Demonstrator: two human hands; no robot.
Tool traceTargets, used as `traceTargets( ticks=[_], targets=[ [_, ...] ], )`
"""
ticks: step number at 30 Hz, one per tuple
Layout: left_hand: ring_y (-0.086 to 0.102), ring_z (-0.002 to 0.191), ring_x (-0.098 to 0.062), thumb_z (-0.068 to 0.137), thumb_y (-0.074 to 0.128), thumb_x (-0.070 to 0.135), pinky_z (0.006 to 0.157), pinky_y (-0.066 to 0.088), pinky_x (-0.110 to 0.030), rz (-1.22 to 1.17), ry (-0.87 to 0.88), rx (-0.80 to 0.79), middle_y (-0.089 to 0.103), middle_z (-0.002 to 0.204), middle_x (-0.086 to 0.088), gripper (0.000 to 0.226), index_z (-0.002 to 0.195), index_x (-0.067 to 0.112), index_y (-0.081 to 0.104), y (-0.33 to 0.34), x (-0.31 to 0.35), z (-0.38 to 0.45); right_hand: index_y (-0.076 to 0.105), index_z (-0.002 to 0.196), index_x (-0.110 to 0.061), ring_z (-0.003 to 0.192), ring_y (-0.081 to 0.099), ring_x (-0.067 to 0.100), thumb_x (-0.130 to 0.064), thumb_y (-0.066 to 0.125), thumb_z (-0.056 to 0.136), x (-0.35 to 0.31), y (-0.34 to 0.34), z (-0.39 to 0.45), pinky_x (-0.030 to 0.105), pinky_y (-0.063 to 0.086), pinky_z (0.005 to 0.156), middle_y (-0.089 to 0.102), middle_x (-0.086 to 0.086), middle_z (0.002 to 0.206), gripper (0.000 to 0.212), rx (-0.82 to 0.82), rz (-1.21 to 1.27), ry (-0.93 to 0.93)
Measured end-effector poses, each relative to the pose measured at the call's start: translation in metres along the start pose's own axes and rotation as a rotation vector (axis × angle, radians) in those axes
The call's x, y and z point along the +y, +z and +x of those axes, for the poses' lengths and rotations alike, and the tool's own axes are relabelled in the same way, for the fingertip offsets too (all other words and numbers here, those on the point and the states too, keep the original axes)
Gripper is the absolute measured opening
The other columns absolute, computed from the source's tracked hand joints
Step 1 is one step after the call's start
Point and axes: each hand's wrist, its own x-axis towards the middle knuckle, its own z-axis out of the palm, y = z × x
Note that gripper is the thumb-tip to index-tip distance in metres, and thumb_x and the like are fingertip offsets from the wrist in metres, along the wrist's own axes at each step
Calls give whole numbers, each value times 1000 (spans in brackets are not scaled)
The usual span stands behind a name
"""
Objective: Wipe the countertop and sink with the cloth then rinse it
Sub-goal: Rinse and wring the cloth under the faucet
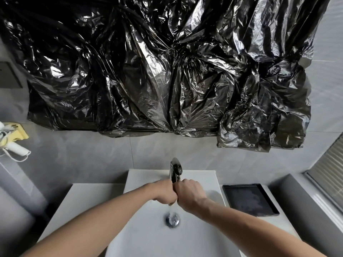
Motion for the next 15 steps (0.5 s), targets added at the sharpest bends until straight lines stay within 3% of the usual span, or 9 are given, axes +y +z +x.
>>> traceTargets(
  ticks=[2, 4, 7, 9, 10, 13, 15],
  targets=[
    [41, 53, -23, 74, 64, 21, 50, 34, -27, -53, 10, -104, 49, 67, -5, 10, 83, 16, 61, -1, -1, -2, 68, 100, -21, 93, 67, 43, -6, 55, 85, 4, 3, -2, 37, 36, 67, 74, 13, 102, 25, 16, -13, -38],
    [47, 57, -28, 76, 65, 23, 50, 36, -28, -84, 48, -83, 50, 66, -4, 8, 76, 18, 59, 1, -3, -2, 68, 96, -23, 94, 66, 40, -8, 55, 85, 6, 2, -5, 37, 38, 67, 74, 9, 101, 22, 51, 59, -40],
    [62, 80, -32, 78, 61, 22, 58, 42, -30, -128, 172, 80, 64, 77, -4, 5, 77, 18, 59, 5, -10, -3, 62, 89, -28, 101, 62, 32, -16, 55, 84, 12, 4, -7, 35, 44, 73, 68, 2, 104, 15, 124, 317, -13],
    [61, 89, -24, 79, 58, 24, 67, 46, -32, -171, 247, 254, 67, 98, 2, 17, 96, 24, 53, 6, -18, -10, 54, 91, -26, 93, 63, 33, -28, 57, 83, 18, 3, -7, 37, 47, 68, 70, 2, 99, 9, 179, 431, 36],
    [60, 96, -20, 80, 58, 27, 74, 49, -33, -182, 283, 344, 64, 110, 7, 29, 107, 30, 48, 7, -24, -14, 55, 96, -24, 87, 64, 33, -35, 59, 82, 23, 0, -8, 39, 48, 66, 72, 2, 93, 18, 188, 465, 49],
    [49, 127, -11, 90, 57, 30, 98, 47, -30, 22, 556, 672, 42, 144, 18, 52, 138, 36, 37, 11, -41, -27, 60, 87, -22, 63, 64, 17, -35, 67, 86, 35, -17, -13, 33, 48, 58, 69, -2, 72, 15, 32, 732, 22],
    [41, 138, -10, 97, 53, 26, 111, 38, -26, 228, 760, 797, 34, 158, 14, 57, 151, 28, 34, 16, -51, -31, 58, 85, -22, 49, 47, 9, -28, 67, 93, 40, -32, -16, 23, 34, 48, 57, -4, 65, 14, -265, 1010, 40]
  ],
)
